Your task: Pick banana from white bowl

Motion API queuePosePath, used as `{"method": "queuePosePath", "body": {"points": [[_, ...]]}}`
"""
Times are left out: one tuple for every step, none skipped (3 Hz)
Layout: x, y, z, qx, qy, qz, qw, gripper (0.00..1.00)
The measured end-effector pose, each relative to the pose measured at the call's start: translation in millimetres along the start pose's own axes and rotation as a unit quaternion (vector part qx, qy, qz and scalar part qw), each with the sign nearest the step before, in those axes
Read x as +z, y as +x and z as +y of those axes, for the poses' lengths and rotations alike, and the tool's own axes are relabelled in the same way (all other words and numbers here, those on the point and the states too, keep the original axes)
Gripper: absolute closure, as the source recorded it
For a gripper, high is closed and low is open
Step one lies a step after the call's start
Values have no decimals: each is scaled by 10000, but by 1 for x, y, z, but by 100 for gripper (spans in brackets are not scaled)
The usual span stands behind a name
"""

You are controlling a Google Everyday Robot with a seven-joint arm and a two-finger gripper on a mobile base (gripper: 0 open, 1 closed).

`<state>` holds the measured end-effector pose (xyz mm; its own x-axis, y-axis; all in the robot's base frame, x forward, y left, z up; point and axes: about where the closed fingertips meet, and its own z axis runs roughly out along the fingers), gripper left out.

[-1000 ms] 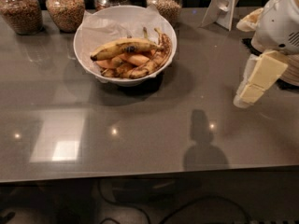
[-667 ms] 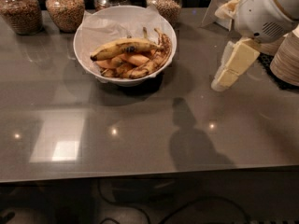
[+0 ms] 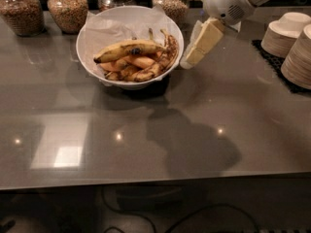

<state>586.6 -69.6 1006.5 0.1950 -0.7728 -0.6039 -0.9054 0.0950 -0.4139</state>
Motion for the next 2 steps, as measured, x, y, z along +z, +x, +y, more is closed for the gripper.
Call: {"method": "queuePosePath", "body": {"points": [[39,-35,-15,-265,-138,-528,9982,0],[39,-35,-15,-266,-139,-528,9982,0]]}}
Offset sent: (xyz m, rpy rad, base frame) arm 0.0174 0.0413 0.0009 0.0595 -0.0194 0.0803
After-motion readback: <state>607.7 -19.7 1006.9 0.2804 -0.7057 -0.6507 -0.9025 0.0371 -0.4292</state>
